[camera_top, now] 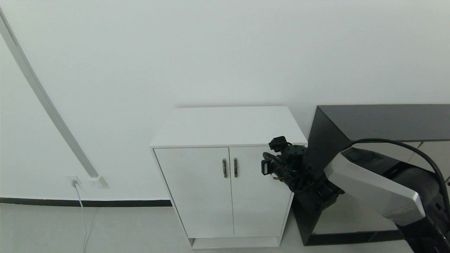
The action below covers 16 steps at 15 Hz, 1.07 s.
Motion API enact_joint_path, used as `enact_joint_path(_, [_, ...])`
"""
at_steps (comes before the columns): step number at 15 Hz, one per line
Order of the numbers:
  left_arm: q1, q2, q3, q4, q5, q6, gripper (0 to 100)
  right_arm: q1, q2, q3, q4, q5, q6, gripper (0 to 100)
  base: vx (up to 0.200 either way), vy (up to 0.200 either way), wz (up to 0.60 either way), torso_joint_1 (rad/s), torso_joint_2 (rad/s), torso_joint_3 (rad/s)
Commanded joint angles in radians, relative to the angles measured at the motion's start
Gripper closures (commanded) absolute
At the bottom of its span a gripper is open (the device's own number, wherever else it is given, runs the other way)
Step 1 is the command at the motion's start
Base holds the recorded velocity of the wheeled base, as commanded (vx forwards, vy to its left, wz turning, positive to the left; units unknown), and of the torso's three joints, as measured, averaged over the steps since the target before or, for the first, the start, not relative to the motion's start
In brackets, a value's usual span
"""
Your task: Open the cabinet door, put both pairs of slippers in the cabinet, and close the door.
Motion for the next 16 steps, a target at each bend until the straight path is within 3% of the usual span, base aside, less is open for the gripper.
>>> enact_joint_path(1, [0.0,0.0,0.0,0.0,0.0,0.0,100,-0.001,-0.108,0.103,-0.019,0.001,0.006,100,0.0,0.0,0.0,0.0,0.0,0.0])
enact_joint_path(11, [0.0,0.0,0.0,0.0,0.0,0.0,100,-0.155,-0.503,0.66,-0.14,-0.104,0.013,100,0.0,0.0,0.0,0.0,0.0,0.0])
enact_joint_path(16, [0.0,0.002,0.0,0.0,0.002,-0.002,100,-0.213,-0.671,0.843,-0.142,-0.148,0.003,100,0.0,0.0,0.0,0.0,0.0,0.0])
